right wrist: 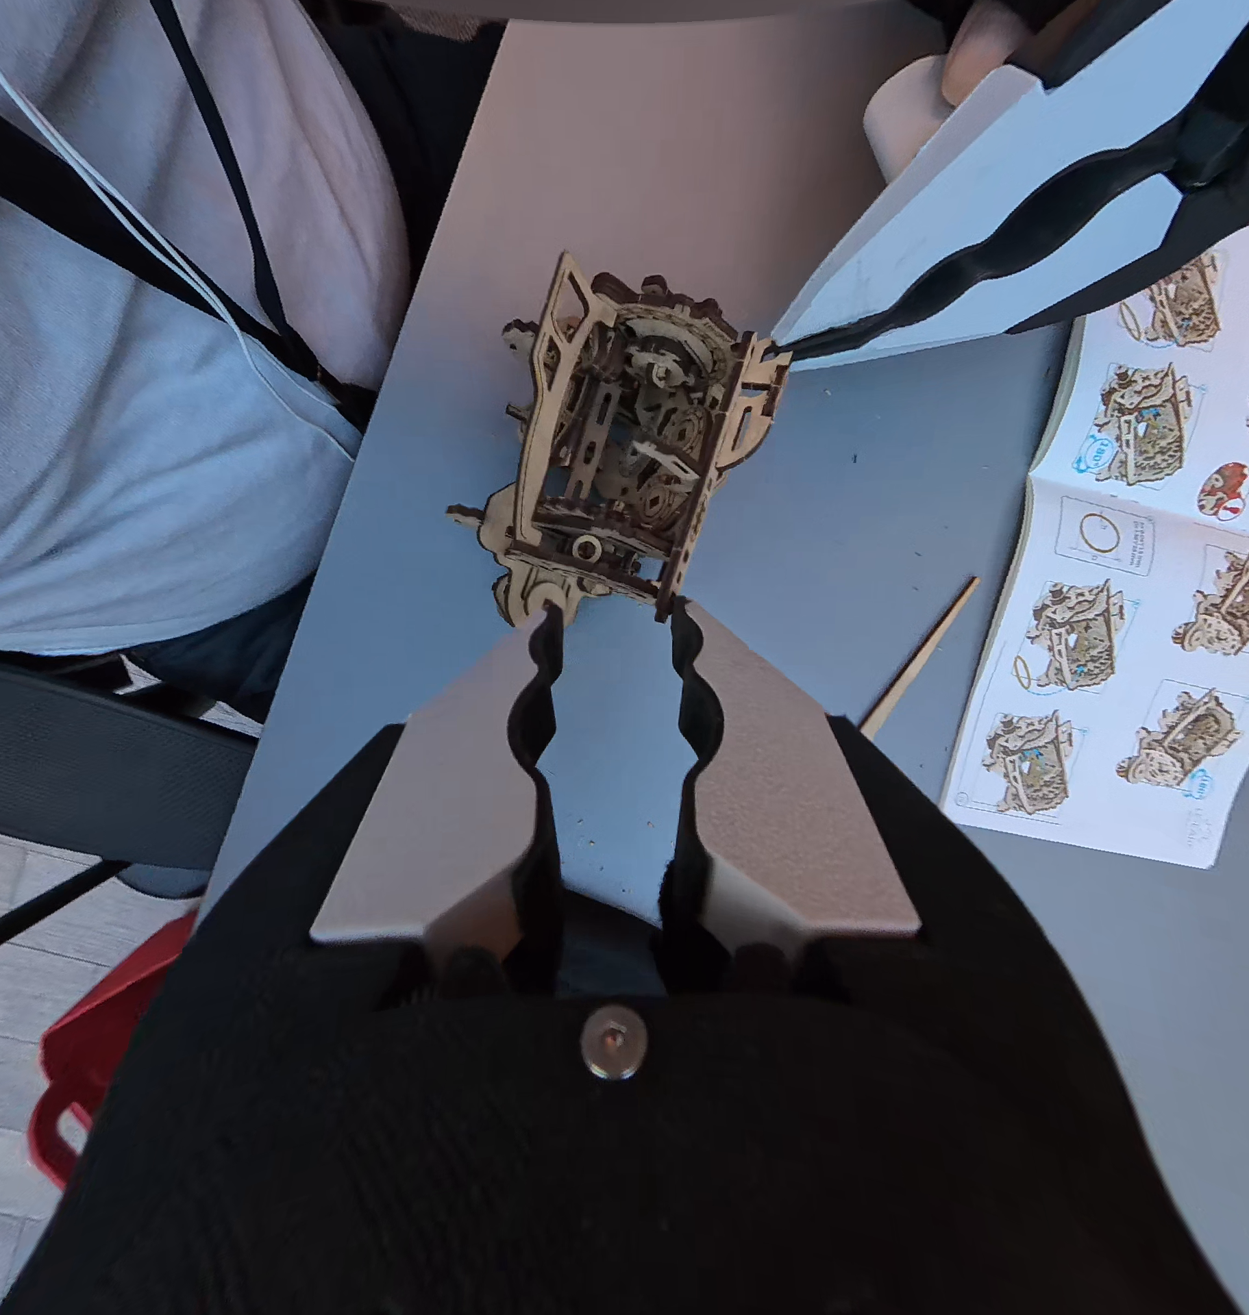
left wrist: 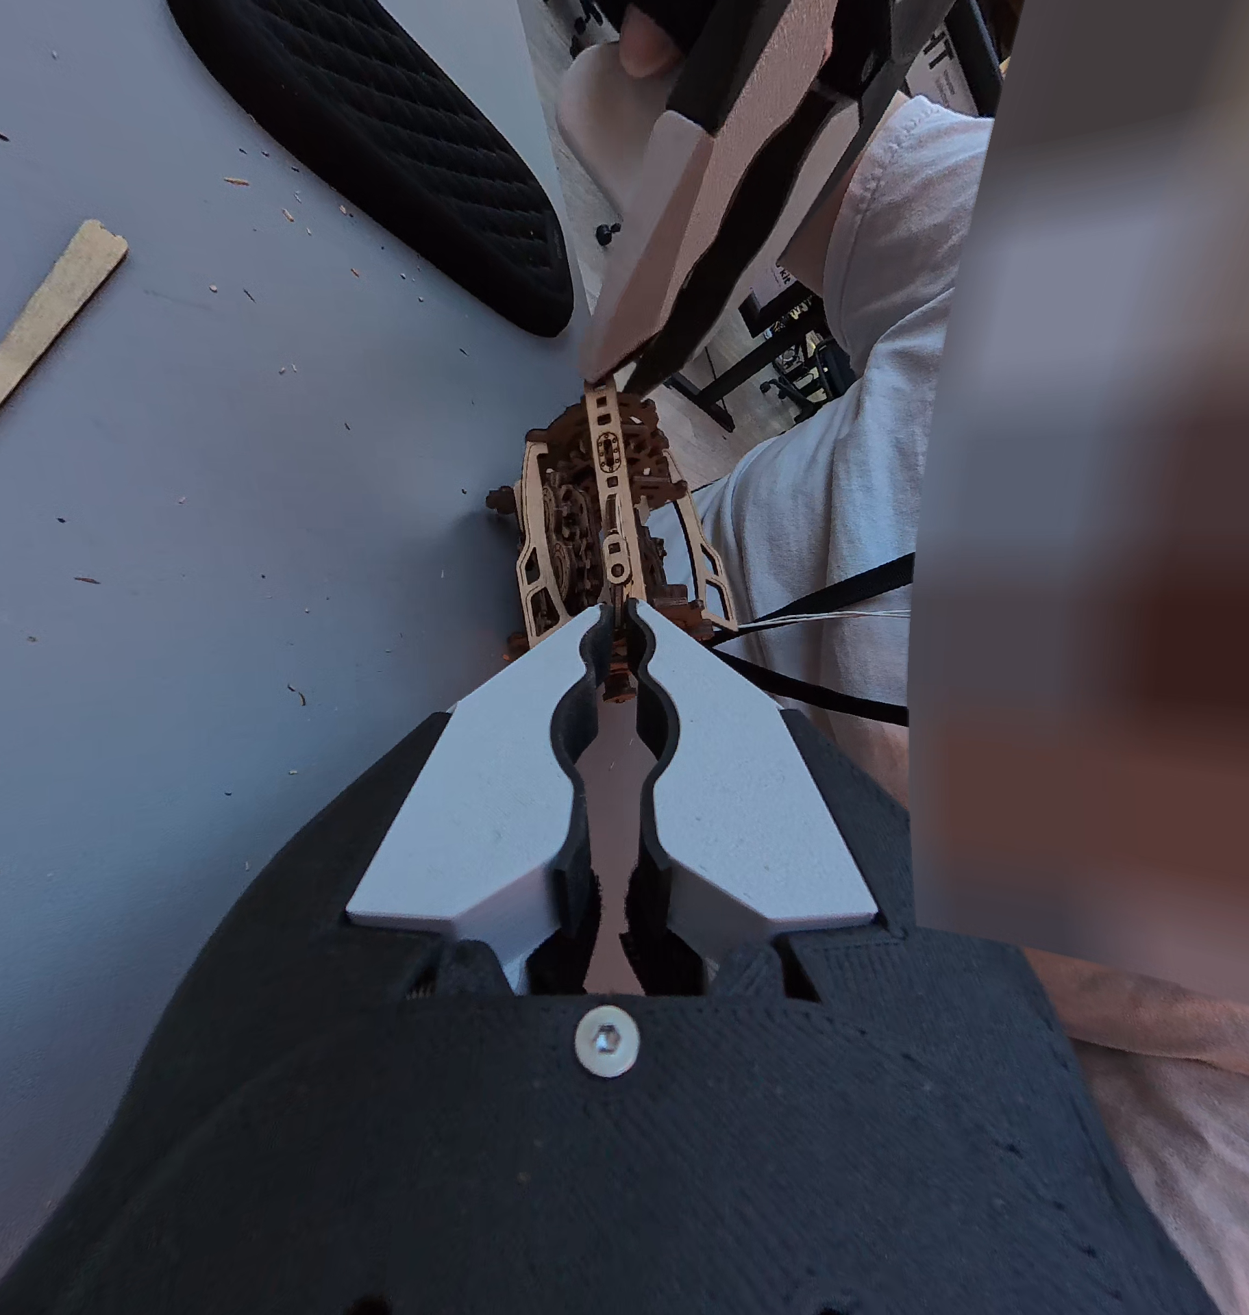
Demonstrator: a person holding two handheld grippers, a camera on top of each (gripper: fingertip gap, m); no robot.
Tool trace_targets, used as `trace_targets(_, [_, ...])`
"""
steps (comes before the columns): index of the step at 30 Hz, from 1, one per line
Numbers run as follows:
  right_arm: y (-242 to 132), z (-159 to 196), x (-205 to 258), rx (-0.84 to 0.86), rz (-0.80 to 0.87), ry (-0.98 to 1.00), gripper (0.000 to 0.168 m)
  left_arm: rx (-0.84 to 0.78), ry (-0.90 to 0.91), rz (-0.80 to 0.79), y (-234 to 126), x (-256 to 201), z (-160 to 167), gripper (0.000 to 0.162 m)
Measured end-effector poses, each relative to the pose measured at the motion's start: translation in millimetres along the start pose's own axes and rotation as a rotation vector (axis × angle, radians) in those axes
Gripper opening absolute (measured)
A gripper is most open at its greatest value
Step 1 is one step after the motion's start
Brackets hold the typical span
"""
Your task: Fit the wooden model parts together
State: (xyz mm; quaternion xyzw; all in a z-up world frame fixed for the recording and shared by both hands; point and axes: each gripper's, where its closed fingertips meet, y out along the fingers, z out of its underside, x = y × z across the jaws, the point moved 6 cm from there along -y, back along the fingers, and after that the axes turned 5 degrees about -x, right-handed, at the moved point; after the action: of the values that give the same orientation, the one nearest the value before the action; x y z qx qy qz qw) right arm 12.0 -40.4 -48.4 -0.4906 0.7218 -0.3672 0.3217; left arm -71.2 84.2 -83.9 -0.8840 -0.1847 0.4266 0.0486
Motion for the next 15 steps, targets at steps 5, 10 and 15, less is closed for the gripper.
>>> trace_targets(5, [0.0,1.2,0.5,-0.082,-0.067,0.124,0.041,0.003,0.005,-0.004,0.4,-0.9,0.3,0.001])
trace_targets(10, [1.1,-0.1,1.5,-0.204,-0.126,0.28,0.049,0.006,0.008,-0.011,1.1,-1.6,0.3,0.001])
trace_targets(15, [6.2,3.8,2.7,-0.252,-0.053,0.369,0.053,0.009,0.01,-0.014,1.9,-2.4,0.0,0.001])
